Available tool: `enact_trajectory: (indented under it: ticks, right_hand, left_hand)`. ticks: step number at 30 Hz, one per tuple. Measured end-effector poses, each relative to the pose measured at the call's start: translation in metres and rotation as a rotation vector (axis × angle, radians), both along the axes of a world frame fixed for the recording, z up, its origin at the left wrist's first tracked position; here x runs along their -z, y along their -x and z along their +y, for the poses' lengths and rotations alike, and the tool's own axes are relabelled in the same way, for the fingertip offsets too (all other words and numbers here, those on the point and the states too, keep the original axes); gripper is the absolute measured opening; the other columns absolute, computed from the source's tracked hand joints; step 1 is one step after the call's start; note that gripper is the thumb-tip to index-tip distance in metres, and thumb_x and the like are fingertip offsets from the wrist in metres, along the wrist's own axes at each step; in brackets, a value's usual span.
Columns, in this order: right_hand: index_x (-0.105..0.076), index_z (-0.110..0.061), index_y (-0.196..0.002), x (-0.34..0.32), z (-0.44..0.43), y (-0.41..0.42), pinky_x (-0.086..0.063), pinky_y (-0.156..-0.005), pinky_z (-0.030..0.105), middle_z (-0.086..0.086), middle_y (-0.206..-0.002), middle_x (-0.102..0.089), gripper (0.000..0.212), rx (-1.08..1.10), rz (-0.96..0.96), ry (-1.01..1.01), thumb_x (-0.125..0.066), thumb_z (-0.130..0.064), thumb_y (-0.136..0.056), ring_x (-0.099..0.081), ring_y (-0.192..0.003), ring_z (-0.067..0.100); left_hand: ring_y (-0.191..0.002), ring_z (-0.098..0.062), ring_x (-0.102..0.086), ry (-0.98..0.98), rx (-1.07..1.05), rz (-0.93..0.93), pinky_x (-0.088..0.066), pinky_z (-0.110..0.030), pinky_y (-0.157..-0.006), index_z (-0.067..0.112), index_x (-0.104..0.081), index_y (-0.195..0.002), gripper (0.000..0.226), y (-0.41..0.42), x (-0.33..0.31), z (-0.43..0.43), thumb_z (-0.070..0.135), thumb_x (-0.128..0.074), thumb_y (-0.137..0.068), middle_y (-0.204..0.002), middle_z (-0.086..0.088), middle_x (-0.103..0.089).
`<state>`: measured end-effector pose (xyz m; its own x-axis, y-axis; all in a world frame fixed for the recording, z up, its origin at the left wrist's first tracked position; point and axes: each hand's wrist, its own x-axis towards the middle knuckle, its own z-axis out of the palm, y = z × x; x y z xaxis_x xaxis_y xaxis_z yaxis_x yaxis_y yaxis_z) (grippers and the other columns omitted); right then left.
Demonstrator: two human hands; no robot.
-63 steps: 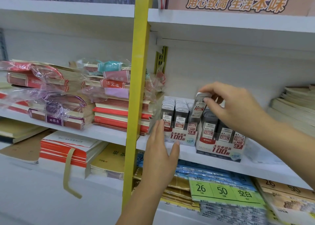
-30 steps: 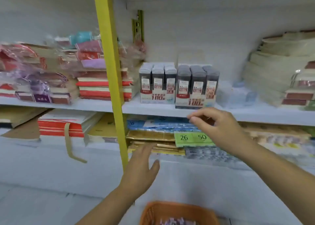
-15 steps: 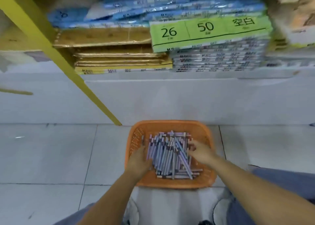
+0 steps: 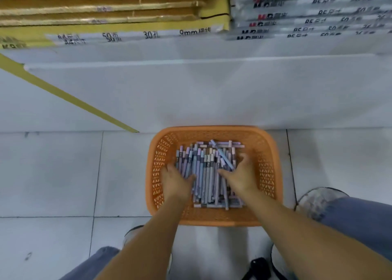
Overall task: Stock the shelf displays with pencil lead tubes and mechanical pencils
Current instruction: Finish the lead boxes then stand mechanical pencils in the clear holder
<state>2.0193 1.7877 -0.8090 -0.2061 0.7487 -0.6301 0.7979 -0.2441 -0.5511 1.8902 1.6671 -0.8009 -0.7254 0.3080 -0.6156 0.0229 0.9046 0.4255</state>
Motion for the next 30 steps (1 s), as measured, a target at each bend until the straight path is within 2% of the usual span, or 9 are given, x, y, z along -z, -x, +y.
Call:
enact_trajectory:
  ticks: [4, 7, 13, 16, 19, 22, 25, 27, 30]
  right_hand:
    - [-0.047, -0.017, -0.1, 0.002, 0.01, -0.004, -0.043, -0.055, 0.028, 0.0, -0.083, -0.058, 0.035, -0.108, -0.042, 0.072, -0.075, -0.027, -0.083, -0.059, -0.068, 0.016]
    - [-0.046, -0.02, -0.092, 0.002, 0.014, -0.005, -0.036, -0.049, 0.024, 0.004, -0.089, -0.058, 0.027, -0.173, -0.058, 0.054, -0.072, -0.023, -0.085, -0.056, -0.068, 0.013]
    - [-0.052, -0.011, -0.106, -0.001, 0.018, -0.006, -0.041, -0.056, 0.026, 0.007, -0.092, -0.059, 0.021, -0.235, -0.048, 0.184, -0.064, -0.02, -0.092, -0.056, -0.074, 0.016]
    - [-0.055, -0.013, -0.1, -0.006, 0.017, -0.011, -0.042, -0.058, 0.032, 0.006, -0.078, -0.057, 0.008, -0.219, -0.041, 0.209, -0.056, -0.021, -0.097, -0.052, -0.066, 0.018]
    - [-0.055, -0.016, -0.102, -0.023, 0.017, -0.014, -0.053, -0.079, 0.044, 0.008, -0.082, -0.065, 0.007, -0.12, 0.057, 0.234, -0.049, -0.019, -0.1, -0.06, -0.077, 0.025]
    - [-0.054, -0.018, -0.109, -0.058, 0.02, -0.012, -0.054, -0.077, 0.032, 0.004, -0.082, -0.069, 0.013, -0.171, 0.151, 0.178, -0.046, -0.025, -0.102, -0.066, -0.079, 0.018]
    - [-0.053, -0.016, -0.096, -0.108, 0.02, -0.006, -0.053, -0.061, 0.017, -0.001, -0.066, -0.066, 0.011, -0.125, 0.36, 0.193, -0.047, -0.022, -0.102, -0.063, -0.055, 0.001]
    - [-0.056, -0.011, -0.085, -0.144, 0.019, -0.002, -0.051, -0.054, 0.015, -0.003, -0.058, -0.065, 0.02, -0.066, 0.518, 0.19, -0.049, -0.019, -0.101, -0.064, -0.053, 0.004]
    - [-0.059, -0.013, -0.08, -0.195, 0.013, 0.001, -0.053, -0.064, 0.026, -0.003, -0.063, -0.066, 0.023, 0.016, 0.707, 0.131, -0.051, -0.021, -0.1, -0.063, -0.064, 0.015]
  left_hand:
    - [-0.093, -0.018, -0.063, -0.055, -0.051, -0.107, -0.051, -0.031, -0.083, 0.018, -0.055, -0.115, 0.033, -0.001, 0.003, 0.006, 0.021, -0.075, -0.088, -0.118, -0.005, -0.069]
    - [-0.094, -0.022, -0.066, -0.065, -0.007, -0.128, -0.054, -0.035, -0.083, 0.011, -0.06, -0.124, 0.036, 0.001, 0.005, 0.004, 0.024, -0.071, -0.093, -0.118, -0.009, -0.068]
    - [-0.102, -0.035, -0.066, -0.112, 0.004, -0.147, -0.058, -0.043, -0.086, 0.007, -0.054, -0.134, 0.032, 0.001, 0.004, -0.004, 0.016, -0.05, -0.103, -0.123, -0.015, -0.062]
    - [-0.083, -0.021, -0.069, -0.169, -0.094, -0.146, -0.053, -0.02, -0.055, 0.014, -0.053, -0.124, 0.021, -0.002, -0.003, -0.012, 0.02, -0.046, -0.105, -0.102, -0.001, -0.068]
    - [-0.062, -0.012, -0.063, -0.22, -0.157, -0.148, -0.042, -0.012, -0.038, 0.015, -0.052, -0.111, 0.015, -0.002, -0.019, -0.017, 0.027, -0.045, -0.106, -0.083, -0.003, -0.066]
    - [-0.049, -0.009, -0.055, -0.282, -0.135, -0.247, -0.042, -0.018, -0.038, 0.017, -0.056, -0.102, 0.012, -0.005, -0.041, -0.014, 0.028, -0.052, -0.103, -0.071, -0.004, -0.062]
    - [-0.047, -0.012, -0.045, -0.431, -0.091, -0.387, -0.041, -0.029, -0.05, 0.012, -0.059, -0.098, 0.023, -0.013, -0.074, -0.004, 0.035, -0.059, -0.099, -0.058, 0.002, -0.049]
    - [-0.059, -0.013, -0.056, -0.532, -0.038, -0.449, -0.049, -0.032, -0.062, 0.011, -0.061, -0.095, 0.031, -0.018, -0.105, 0.004, 0.042, -0.056, -0.1, -0.064, 0.001, -0.06]
    - [-0.106, -0.015, -0.071, -0.686, 0.042, -0.566, -0.055, -0.043, -0.098, 0.021, -0.069, -0.119, 0.036, -0.031, -0.154, 0.015, 0.047, -0.056, -0.099, -0.11, 0.002, -0.077]
